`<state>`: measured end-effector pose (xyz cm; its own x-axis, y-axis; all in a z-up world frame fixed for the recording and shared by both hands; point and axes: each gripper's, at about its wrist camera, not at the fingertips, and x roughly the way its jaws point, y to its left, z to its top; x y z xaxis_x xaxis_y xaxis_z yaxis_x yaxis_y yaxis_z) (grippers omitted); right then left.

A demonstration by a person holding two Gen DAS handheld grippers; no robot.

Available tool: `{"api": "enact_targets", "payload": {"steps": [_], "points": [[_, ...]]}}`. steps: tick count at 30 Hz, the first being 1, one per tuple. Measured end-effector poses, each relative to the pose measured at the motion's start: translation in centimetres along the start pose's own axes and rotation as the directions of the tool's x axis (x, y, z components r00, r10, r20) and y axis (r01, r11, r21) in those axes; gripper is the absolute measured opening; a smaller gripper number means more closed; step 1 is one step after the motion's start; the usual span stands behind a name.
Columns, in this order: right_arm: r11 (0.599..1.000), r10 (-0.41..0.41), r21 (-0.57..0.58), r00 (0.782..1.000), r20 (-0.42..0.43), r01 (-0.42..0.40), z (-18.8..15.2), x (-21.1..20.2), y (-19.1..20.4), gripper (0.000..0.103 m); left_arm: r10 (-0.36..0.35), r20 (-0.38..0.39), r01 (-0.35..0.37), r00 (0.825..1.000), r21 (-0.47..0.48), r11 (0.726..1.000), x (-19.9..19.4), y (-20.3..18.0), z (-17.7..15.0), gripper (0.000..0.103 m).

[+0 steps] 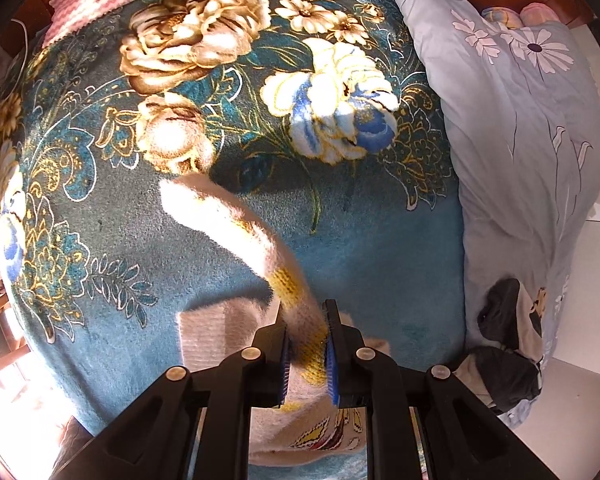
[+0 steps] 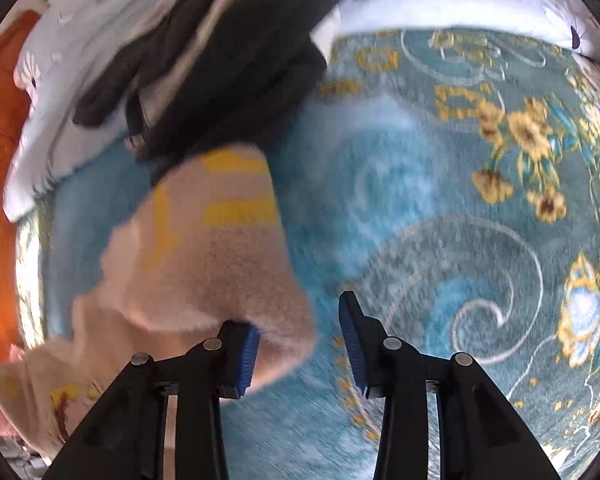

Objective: Fold clothes

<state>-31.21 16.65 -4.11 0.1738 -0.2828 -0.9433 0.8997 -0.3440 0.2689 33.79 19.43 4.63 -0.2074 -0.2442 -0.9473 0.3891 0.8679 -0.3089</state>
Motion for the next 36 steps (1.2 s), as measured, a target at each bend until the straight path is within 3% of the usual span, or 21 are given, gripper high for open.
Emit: {"api": "enact_targets", "payload": {"steps": [2, 7, 11, 13, 18, 23, 27, 31, 36], "points": [[0.998, 0.053, 0.015, 0.998, 0.042, -0.054, 1.0, -1.1, 0.7, 0.040, 0.002, 0.003, -0.002, 1.000, 0.000, 1.000, 0.1, -0.1, 0.1, 0.016], [0.997, 0.072, 0.027, 0.997, 0.004, -0.072, 1.8, 0.2, 1.3, 0.038, 0.008, -0.012, -0.009, 1.000, -0.012, 1.000, 0.7, 0.0, -0.1, 0.016], [0.994, 0.051, 0.101, 0.996, -0.077, -0.043, 1.9, 2.3, 0.3, 0.022, 0.002, -0.018, -0.002, 1.000, -0.011, 1.000, 0.2, -0.3, -0.2, 0.016], [0.987, 0.075, 0.143, 0.996, -0.050, -0.068, 2.3, 1.2, -0.3, 0.012, -0.007, -0.013, 0.007, 1.000, -0.008, 1.000, -0.3, -0.4, -0.3, 0.016], [0.960, 0.188, 0.208, 0.982, 0.022, -0.189, 3.7, -2.4, -1.0, 0.009, -0.040, 0.028, 0.040, 0.999, 0.035, 0.999, -2.6, -1.7, -1.2, 0.015], [0.954, 0.236, 0.158, 0.964, 0.123, -0.254, 3.5, -8.3, 0.8, 0.009, -0.132, 0.069, 0.125, 0.989, 0.099, 0.987, -6.7, -3.8, -2.5, 0.014], [0.945, 0.285, 0.105, 0.939, 0.194, -0.308, 2.8, -12.0, 6.3, 0.009, -0.235, 0.107, 0.218, 0.966, 0.148, 0.965, -11.3, -4.9, -3.9, 0.014], [0.933, 0.331, 0.042, 0.898, 0.290, -0.357, 2.2, -19.3, 5.6, 0.009, -0.341, 0.133, 0.314, 0.930, 0.188, 0.930, -16.3, -5.0, -5.8, 0.014], [0.919, 0.378, -0.058, 0.830, 0.411, -0.389, 1.2, -29.3, 4.8, 0.009, -0.475, 0.142, 0.436, 0.868, 0.236, 0.868, -22.5, -4.0, -8.8, 0.014]]}}
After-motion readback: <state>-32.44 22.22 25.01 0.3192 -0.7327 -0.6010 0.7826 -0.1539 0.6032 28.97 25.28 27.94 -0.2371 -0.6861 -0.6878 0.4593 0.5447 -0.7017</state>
